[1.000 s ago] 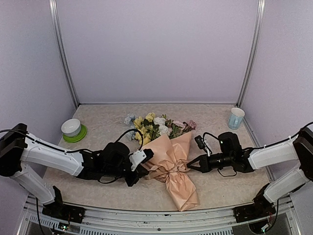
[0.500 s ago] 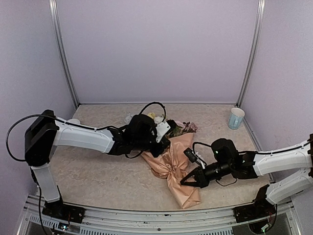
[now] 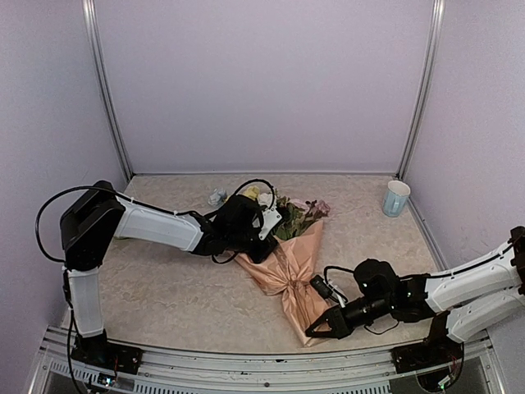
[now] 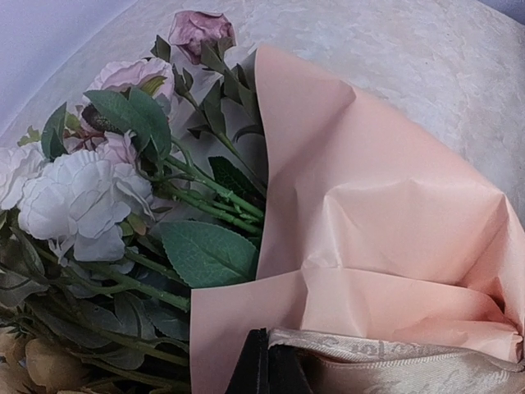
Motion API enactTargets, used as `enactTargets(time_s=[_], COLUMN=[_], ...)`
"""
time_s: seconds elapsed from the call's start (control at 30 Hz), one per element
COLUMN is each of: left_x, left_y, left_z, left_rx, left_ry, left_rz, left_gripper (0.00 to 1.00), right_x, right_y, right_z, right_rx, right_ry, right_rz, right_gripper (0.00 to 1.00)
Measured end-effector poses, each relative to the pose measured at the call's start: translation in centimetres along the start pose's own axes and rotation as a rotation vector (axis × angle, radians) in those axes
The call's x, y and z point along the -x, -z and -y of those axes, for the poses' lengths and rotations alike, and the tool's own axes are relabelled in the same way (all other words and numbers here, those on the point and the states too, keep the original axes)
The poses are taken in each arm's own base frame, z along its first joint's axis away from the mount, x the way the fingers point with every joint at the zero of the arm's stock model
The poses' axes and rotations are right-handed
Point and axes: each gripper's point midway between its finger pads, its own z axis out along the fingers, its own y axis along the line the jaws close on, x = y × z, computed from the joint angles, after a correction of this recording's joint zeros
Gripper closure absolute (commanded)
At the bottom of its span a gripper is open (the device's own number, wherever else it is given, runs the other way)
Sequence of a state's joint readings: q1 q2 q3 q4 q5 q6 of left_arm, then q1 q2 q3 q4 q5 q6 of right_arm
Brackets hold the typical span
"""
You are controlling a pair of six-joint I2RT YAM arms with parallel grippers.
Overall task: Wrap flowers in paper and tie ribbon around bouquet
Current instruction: Tie the half-tied ribbon around the folded bouquet.
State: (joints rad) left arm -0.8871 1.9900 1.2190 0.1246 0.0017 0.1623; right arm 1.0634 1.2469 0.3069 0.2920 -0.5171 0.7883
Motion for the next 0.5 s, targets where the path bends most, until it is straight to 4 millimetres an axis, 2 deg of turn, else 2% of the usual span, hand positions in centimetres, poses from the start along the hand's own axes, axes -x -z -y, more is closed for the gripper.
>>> enactTargets(time_s=[0.5], left_x=[-0.9], left_y=[-0.2], left_z=[-0.7], left_rx=[-0.026], left_ry=[0.019], left_rz=[-0.02], left_gripper=[1.0], right_x=[-1.6], right_y=[-1.5], right_z=[0.3], right_rx=[-0.01], right_ry=[-0.064], right_rz=[-0.027], right_gripper=[1.0])
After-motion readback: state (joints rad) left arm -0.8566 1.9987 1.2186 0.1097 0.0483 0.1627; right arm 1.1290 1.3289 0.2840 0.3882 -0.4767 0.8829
